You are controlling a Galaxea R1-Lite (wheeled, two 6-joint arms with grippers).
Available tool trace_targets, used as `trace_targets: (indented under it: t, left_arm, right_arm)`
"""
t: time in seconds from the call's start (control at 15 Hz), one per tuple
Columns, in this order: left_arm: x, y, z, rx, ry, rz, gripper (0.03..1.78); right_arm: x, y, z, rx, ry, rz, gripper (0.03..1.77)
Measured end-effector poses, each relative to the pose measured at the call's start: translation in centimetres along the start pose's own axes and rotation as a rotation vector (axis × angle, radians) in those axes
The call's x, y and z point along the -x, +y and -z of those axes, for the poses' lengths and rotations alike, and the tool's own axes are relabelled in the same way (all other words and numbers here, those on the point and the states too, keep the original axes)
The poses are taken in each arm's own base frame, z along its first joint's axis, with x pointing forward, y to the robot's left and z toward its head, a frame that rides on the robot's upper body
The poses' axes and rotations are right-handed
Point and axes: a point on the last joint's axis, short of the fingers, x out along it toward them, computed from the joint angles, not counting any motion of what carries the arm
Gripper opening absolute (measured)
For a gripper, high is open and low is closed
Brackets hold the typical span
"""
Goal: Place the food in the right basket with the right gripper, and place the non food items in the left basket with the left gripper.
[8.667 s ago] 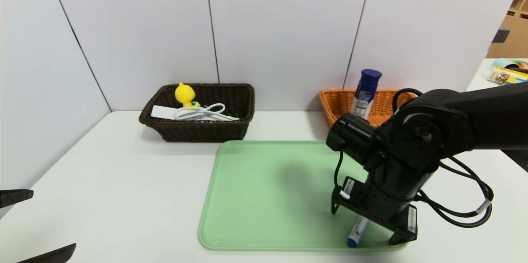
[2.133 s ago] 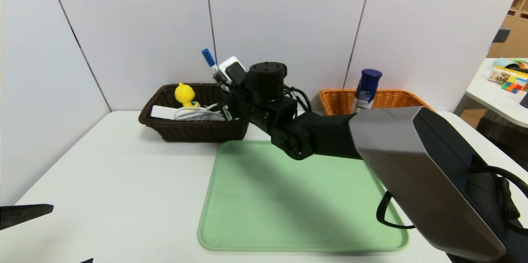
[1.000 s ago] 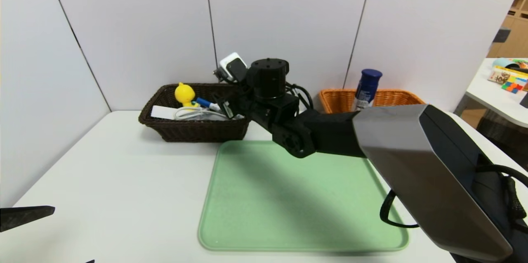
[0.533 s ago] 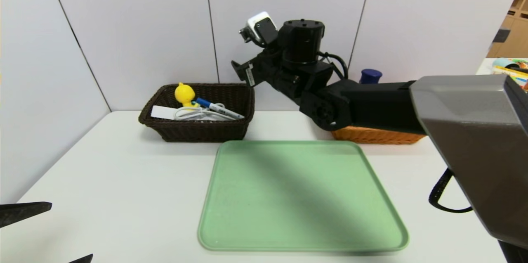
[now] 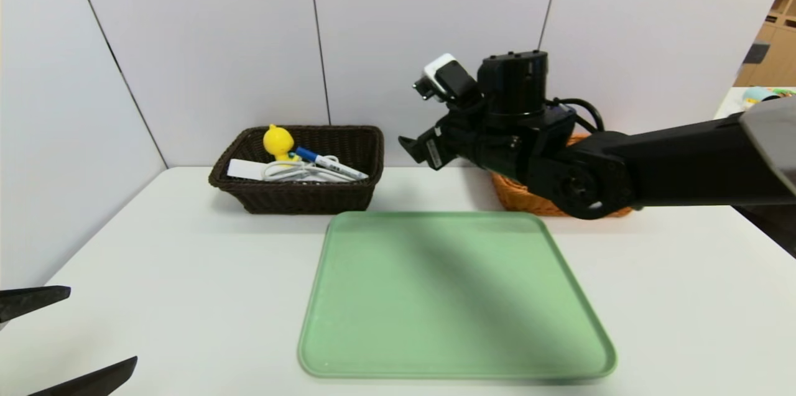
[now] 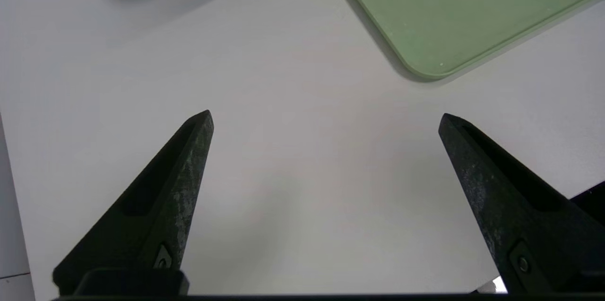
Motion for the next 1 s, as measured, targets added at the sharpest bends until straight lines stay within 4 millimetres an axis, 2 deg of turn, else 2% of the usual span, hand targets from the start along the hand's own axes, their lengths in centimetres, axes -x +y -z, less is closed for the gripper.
trace_targets:
  t: [0.4, 0.67, 1.0]
  left_arm:
    - [0.7, 0.4, 0.4, 0.038, -0.023, -0.076, 1.69]
    - [1.6, 0.4, 1.5, 0.063, -0.036, -0.132, 1.69]
    - [2.5, 0.0, 3.6, 0.094, -0.059, -0.182, 1.69]
  right_arm:
    - [7.7, -3.8, 3.8, -0.031, 0.121, 0.120, 1.68]
    - [13.1, -5.1, 6.2, -0.064, 0.161, 0.224, 1.69]
    - [18.6, -7.4, 7.3, -0.187, 0.149, 0.363, 1.69]
